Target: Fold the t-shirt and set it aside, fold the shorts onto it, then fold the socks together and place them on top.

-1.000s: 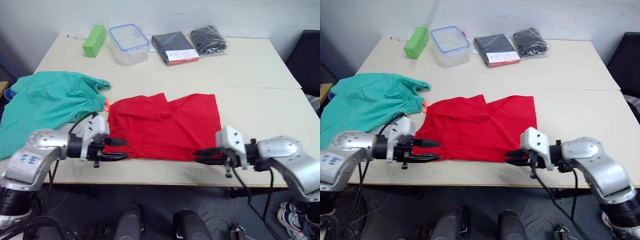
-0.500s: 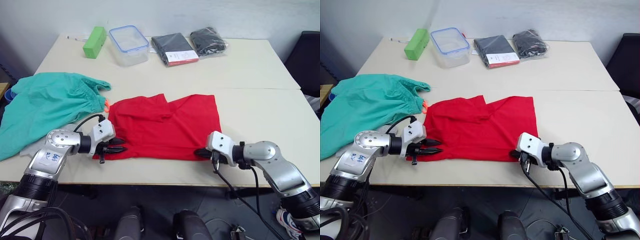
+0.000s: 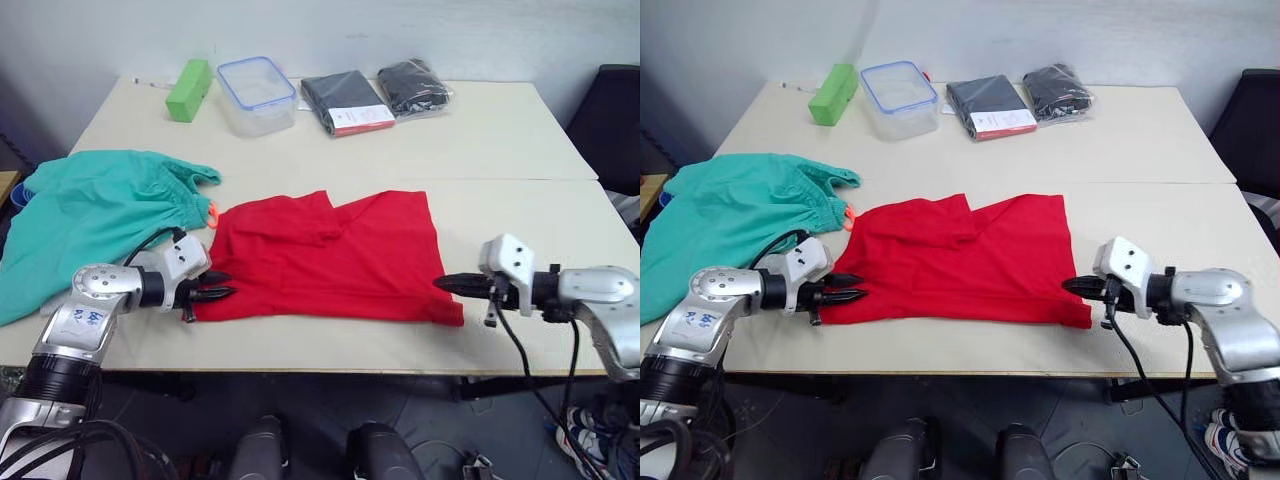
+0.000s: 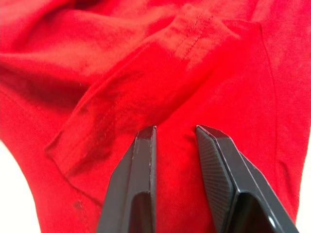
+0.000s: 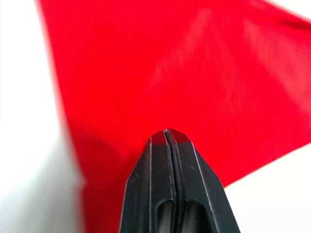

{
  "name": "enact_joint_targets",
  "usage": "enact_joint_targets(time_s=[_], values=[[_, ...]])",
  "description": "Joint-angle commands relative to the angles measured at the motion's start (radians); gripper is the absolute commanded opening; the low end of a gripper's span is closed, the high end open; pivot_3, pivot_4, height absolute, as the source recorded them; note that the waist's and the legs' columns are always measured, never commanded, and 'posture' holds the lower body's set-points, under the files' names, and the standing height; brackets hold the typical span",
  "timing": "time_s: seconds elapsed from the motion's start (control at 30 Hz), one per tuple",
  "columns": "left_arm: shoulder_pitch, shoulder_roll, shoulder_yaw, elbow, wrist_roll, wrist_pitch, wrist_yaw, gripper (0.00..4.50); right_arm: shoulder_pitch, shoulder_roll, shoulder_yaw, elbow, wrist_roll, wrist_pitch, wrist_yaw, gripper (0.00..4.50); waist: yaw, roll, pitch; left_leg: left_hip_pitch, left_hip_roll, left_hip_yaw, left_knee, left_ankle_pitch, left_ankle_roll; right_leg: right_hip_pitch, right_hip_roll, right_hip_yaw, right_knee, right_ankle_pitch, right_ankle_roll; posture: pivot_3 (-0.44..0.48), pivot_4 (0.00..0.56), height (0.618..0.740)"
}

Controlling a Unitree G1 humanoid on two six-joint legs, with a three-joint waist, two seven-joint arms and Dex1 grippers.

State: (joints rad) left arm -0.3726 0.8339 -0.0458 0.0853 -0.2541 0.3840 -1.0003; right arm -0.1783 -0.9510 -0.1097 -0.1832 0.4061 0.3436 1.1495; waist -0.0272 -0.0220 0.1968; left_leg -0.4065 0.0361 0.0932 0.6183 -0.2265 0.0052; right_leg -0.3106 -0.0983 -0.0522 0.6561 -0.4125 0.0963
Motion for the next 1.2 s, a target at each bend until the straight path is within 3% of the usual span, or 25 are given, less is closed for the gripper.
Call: enact_joint_targets(time_s=[0.03, 0.17, 0.4, 0.67, 0.8, 0.97, 1.2], values=[[0.022, 0.012, 0.028, -0.152, -0.071, 0.083, -0.037, 1.32, 0.112, -0.049, -0.052, -0.138, 0.031, 0.032, 0.032, 0.0, 0.003, -0.001, 0.0, 0.0, 0.0, 0.0, 0.0, -0.001, 0.0, 0.0, 0.0, 0.0, -0.001, 0.0, 0.0, 0.0, 0.15, 0.74], [0.059, 0.024, -0.026, -0.206, -0.036, 0.079, -0.069, 1.32, 0.151, -0.031, -0.019, -0.136, -0.047, 0.014, -0.039, 0.0, 0.0, 0.0, 0.0, -0.001, -0.001, 0.001, 0.0, -0.002, 0.003, 0.002, 0.0, 0.0, -0.006, 0.0, 0.0, 0.0, 0.15, 0.74], [0.073, 0.035, -0.085, -0.081, 0.084, -0.018, -0.055, 1.32, 0.092, 0.007, 0.095, 0.002, -0.206, -0.052, -0.12, 0.0, 0.0, 0.001, 0.0, 0.0, -0.001, 0.003, -0.003, 0.0, 0.001, 0.003, 0.001, 0.002, -0.01, 0.0, 0.0, 0.0, 0.15, 0.74], [0.086, 0.074, -0.076, 0.053, 0.144, -0.13, -0.04, 1.32, 0.034, -0.033, 0.12, 0.24, -0.304, -0.23, -0.079, 0.0, -0.003, 0.003, -0.006, 0.003, -0.001, 0.003, -0.003, 0.0, 0.001, 0.005, 0.0, 0.002, -0.01, 0.0, 0.0, 0.0, 0.15, 0.74], [0.101, 0.103, -0.057, 0.072, 0.139, -0.159, -0.047, 1.32, -0.036, -0.051, 0.094, 0.311, -0.251, -0.278, -0.005, 0.0, -0.004, 0.005, -0.007, 0.004, 0.0, 0.004, -0.003, -0.002, 0.004, 0.006, 0.0, 0.002, -0.01, 0.0, 0.0, 0.0, 0.15, 0.74], [0.131, 0.102, 0.011, -0.026, 0.017, -0.09, -0.099, 1.32, -0.089, -0.023, 0.041, 0.163, -0.063, -0.102, 0.06, 0.0, -0.021, 0.008, -0.006, 0.004, 0.002, 0.004, -0.005, -0.002, 0.004, 0.004, 0.002, 0.002, -0.009, -0.001, -0.002, 0.0, 0.15, 0.74], [0.087, 0.061, 0.059, -0.142, -0.097, 0.063, -0.101, 1.32, -0.066, 0.081, 0.121, -0.148, 0.021, 0.097, -0.048, 0.0, -0.015, 0.006, -0.005, 0.001, 0.002, 0.001, -0.005, -0.003, 0.002, 0.001, 0.002, 0.0, -0.006, -0.001, -0.002, 0.0, 0.15, 0.74]])
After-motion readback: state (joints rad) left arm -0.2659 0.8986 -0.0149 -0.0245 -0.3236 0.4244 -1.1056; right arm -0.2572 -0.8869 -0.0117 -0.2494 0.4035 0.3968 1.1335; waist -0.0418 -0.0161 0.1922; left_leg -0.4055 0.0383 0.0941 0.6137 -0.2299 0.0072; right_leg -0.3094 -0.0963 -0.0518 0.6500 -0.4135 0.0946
